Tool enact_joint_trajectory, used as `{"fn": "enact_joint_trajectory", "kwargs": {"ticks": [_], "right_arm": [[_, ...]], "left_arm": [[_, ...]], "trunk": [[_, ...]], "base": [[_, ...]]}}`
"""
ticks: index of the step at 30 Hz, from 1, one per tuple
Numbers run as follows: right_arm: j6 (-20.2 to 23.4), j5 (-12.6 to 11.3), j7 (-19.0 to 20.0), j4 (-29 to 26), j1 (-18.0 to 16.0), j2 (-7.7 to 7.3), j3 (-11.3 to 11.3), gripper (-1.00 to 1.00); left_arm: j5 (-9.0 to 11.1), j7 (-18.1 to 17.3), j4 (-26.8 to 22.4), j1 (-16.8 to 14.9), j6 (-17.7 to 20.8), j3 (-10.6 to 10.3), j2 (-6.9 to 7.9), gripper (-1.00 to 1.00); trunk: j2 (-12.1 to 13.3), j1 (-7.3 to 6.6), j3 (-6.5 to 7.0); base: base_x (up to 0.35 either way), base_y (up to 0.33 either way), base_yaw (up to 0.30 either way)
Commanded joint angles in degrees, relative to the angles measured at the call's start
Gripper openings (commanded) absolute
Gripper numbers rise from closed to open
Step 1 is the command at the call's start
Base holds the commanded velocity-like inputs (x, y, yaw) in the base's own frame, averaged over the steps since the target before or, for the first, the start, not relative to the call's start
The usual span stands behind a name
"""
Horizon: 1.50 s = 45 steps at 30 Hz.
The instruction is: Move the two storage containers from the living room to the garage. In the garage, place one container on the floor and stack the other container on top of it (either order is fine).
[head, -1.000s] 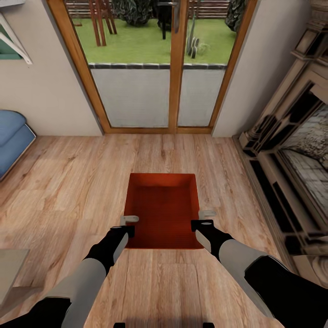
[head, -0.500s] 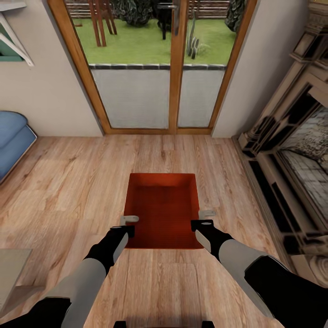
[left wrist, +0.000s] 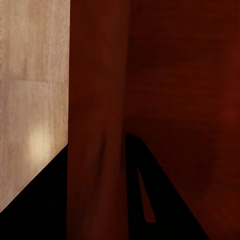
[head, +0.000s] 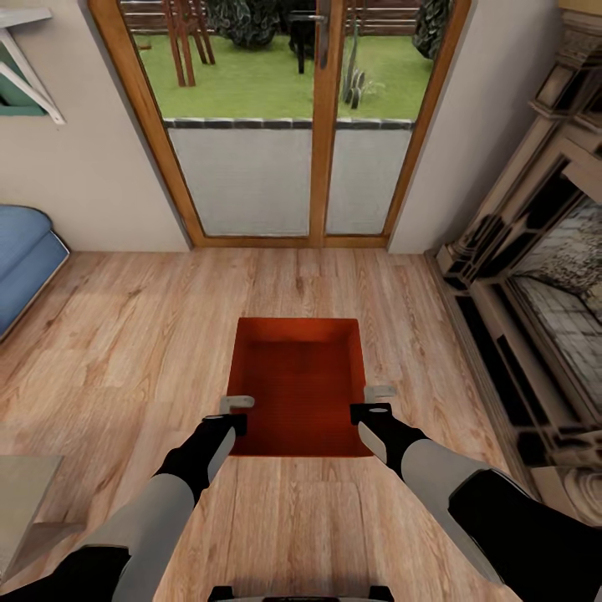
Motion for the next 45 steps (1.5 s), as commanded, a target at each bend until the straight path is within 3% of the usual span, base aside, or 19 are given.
{"fn": "enact_joint_trajectory", "kwargs": {"ticks": [1, 9, 43, 45], "right_arm": [[0.44, 1.56, -2.55, -0.20, -0.03, 0.00, 3.87, -1.00], [0.35, 1.48, -3.34, -0.20, -0.03, 0.08, 3.78, -1.00], [0.34, 1.51, -4.10, -0.20, -0.03, 0.09, 3.78, -1.00], [0.34, 1.54, -4.10, -0.20, -0.03, 0.09, 3.78, -1.00]], "left_arm": [[0.07, 0.37, 0.03, -0.02, 5.34, 0.11, -0.09, -1.00], [0.07, 0.37, -0.04, -0.02, 5.34, 0.11, -0.05, -1.00], [0.07, 0.37, -0.02, -0.02, 4.64, 0.19, 0.00, -1.00], [0.07, 0.37, -0.03, -0.02, 4.64, 0.20, 0.00, -1.00]], "trunk": [[0.37, -0.21, 0.15], [3.58, -1.97, 1.75], [17.21, -9.44, 10.90], [17.21, -9.44, 11.08]], "base": [[0.000, 0.000, 0.000], [0.000, 0.000, 0.000], [0.000, 0.000, 0.000], [0.000, 0.000, 0.000]]}}
